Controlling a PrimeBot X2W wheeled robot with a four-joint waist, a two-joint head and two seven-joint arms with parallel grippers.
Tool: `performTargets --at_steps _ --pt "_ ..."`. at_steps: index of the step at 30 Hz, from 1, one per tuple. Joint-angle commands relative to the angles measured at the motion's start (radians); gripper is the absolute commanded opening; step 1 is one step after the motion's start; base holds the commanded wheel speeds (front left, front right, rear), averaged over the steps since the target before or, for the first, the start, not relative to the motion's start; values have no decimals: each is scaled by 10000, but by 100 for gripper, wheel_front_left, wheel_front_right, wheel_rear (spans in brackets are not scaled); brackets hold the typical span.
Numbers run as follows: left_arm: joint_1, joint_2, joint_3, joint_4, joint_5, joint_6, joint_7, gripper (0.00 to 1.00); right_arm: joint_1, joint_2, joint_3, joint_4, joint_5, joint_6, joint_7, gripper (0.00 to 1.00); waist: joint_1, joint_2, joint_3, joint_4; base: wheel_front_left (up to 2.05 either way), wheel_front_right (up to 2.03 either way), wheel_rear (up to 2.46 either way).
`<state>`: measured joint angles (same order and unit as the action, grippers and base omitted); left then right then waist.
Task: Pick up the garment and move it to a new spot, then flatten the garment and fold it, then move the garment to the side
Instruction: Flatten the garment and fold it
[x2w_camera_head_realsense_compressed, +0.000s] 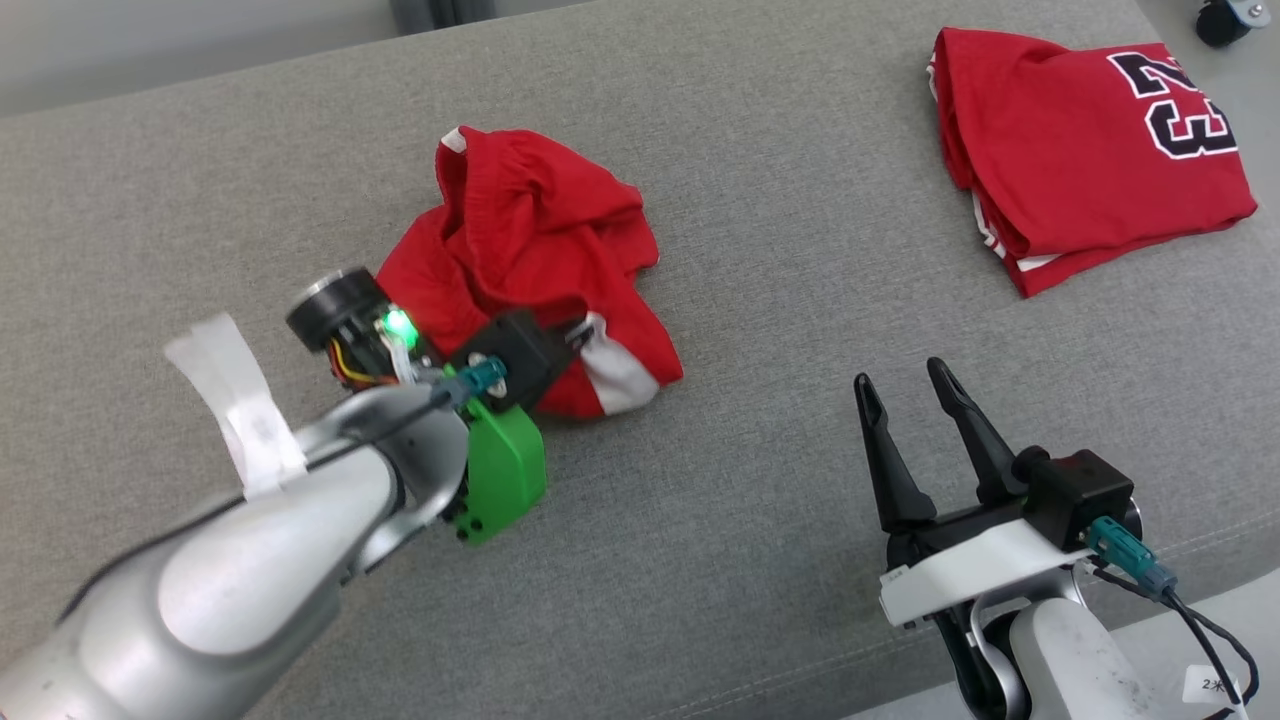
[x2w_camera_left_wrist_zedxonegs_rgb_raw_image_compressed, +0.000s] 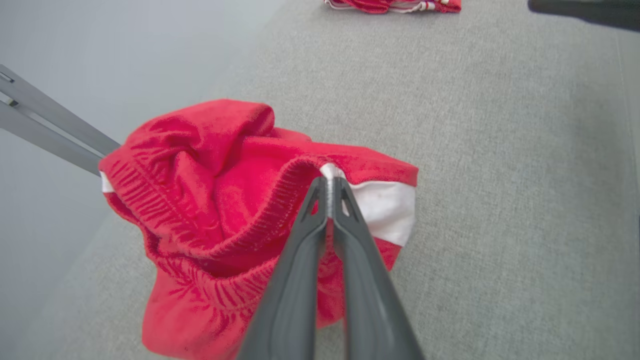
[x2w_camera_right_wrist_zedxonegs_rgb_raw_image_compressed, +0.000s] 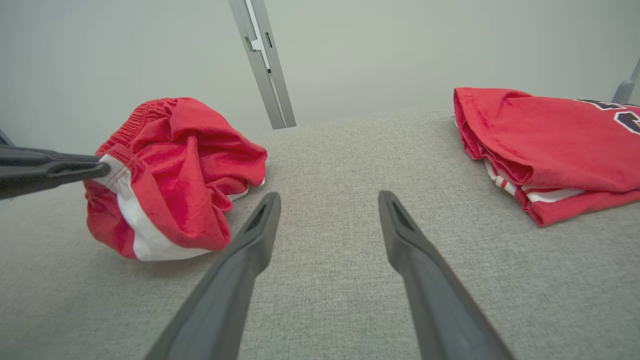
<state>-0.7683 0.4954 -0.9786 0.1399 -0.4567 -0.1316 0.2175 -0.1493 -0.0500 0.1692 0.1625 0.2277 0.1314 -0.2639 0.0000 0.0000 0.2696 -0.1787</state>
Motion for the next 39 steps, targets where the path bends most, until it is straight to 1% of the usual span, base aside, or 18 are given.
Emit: performTargets --at_steps 1,6,11,13,16,18,20,23,27,30,32,34,35,37,39 --pt "-509 149 76 -134 -189 18 -135 0 -73 -11 33 34 65 -16 -4 100 0 0 -112 -88 0 0 0" --pt "-1963 60 284 -511 -517 18 -356 0 -98 -9 136 40 184 -16 -4 100 0 0 -233 -271 0 0 0" --pt "-3597 -576 681 -186 -594 33 -499 0 -154 -11 180 73 278 -16 -4 100 0 0 -245 -384 0 0 0" --pt "-4140 -917 900 8 -612 144 -536 0 -139 -9 193 83 294 -16 -4 100 0 0 -295 -429 0 0 0" --pt "-4478 -1316 1081 230 -826 292 -436 0 -43 -11 180 87 274 -16 -4 100 0 0 -417 -436 0 0 0" --pt "-4296 -1332 1169 243 -998 373 -335 0 30 -9 125 86 248 -16 -4 100 0 0 -502 -419 0 0 0" --pt "-3580 -1143 1114 107 -1390 394 -222 0 104 -9 63 55 236 -16 -4 100 0 0 -587 -386 0 0 0" --pt "-2177 -504 1027 -394 -1836 609 -278 0 257 -9 -56 5 104 -16 -4 100 0 0 -621 -210 0 0 0" --pt "149 275 1021 -1064 -2279 1322 -835 0 394 -9 -346 -16 -122 -16 -4 100 0 0 -525 213 0 0 0" --pt "1343 781 1088 -1342 -2490 1825 -1233 0 360 -247 -540 1 -23 -16 -4 100 0 0 -418 640 0 0 0" --pt "2097 1067 1105 -1395 -2504 2123 -1511 0 187 -507 -616 99 245 -16 -4 100 0 0 -324 960 0 0 0" --pt "2537 1243 1147 -1351 -2559 2285 -1730 0 -30 -858 -602 270 654 -16 -4 100 0 0 -232 1238 0 0 0" --pt "2683 1337 1162 -1289 -2569 2335 -1813 0 -134 -998 -560 417 980 -16 -4 100 0 0 -204 1340 0 0 0" --pt "2881 1488 1176 -1109 -2501 2405 -1982 0 -445 -1564 -309 752 1630 -16 -4 100 0 0 -123 1598 0 0 0" --pt "3026 1526 1206 -903 -2587 2396 -2142 0 -795 -2132 267 1168 2575 -16 -4 100 0 0 -57 1814 0 0 0"
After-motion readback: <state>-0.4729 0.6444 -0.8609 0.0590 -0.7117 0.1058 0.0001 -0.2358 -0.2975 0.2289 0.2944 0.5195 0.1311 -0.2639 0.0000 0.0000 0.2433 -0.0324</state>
